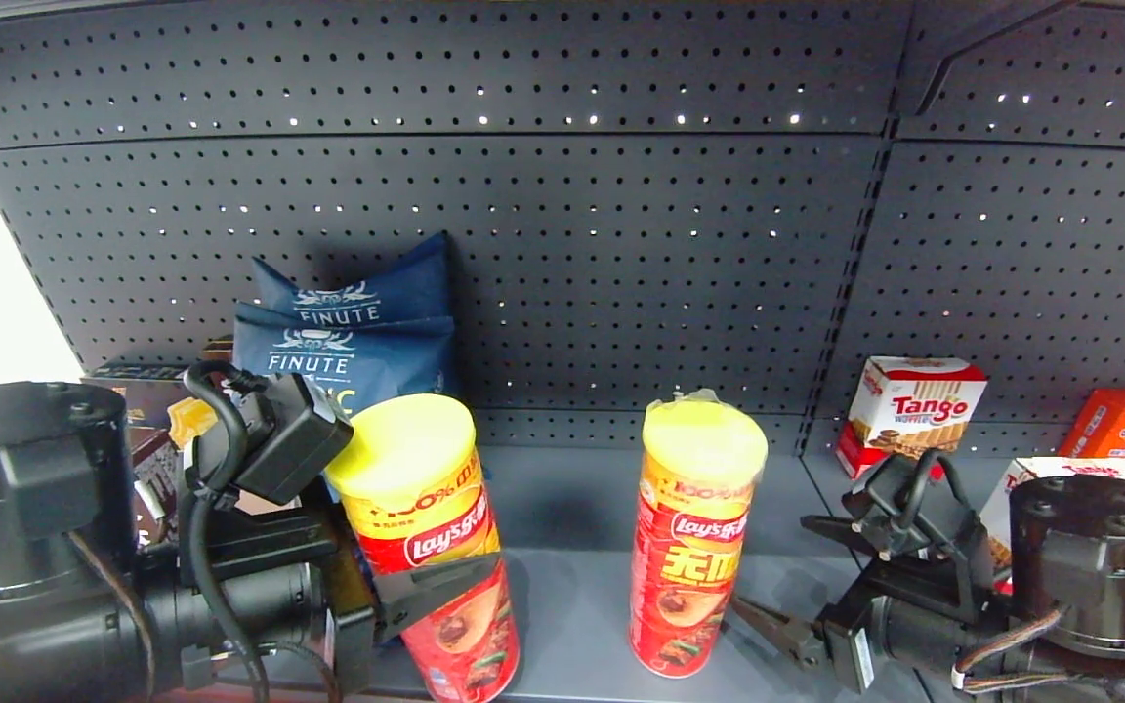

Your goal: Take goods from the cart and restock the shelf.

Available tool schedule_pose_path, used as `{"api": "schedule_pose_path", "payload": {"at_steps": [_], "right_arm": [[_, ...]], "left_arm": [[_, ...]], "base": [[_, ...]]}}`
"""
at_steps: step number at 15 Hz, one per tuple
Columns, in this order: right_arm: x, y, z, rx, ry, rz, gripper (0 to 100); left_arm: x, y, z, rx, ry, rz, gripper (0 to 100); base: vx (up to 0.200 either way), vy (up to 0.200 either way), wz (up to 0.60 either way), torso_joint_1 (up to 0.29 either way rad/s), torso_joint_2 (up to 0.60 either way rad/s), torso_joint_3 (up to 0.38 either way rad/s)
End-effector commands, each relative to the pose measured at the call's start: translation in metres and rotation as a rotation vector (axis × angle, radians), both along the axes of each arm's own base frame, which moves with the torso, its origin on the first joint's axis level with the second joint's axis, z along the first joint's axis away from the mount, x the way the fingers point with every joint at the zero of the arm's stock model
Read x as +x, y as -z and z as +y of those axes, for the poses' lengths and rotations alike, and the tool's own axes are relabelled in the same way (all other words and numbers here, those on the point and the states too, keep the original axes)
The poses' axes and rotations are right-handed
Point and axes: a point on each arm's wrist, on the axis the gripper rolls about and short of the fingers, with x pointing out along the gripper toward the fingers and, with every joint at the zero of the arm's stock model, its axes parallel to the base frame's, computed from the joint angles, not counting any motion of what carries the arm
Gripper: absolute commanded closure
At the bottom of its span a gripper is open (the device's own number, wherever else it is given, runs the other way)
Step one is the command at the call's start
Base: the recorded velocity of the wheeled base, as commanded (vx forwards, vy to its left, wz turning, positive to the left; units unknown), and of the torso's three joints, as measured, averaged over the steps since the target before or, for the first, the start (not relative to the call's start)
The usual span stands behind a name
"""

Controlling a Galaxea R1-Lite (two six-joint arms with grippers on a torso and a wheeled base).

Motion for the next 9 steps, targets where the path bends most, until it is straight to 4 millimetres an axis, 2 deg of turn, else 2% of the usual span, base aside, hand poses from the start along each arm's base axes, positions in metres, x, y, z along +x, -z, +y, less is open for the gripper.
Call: {"api": "schedule_pose_path", "payload": {"at_steps": [1, 9], "right_arm": [[-0.0006, 0.0006, 0.0006, -0.001, -0.004, 0.002, 0], [-0.0084, -0.0012, 0.0025, 0.011, -0.045, -0.006, 0]], "left_arm": [[0.0000, -0.0001, 0.0000, -0.001, 0.001, 0.000, 100], [0.0004, -0.0013, -0.0003, -0.002, 0.001, -0.005, 100]], "base": [[0.000, 0.000, 0.00, 0.000, 0.00, 0.000], [0.000, 0.000, 0.00, 0.000, 0.00, 0.000]]}}
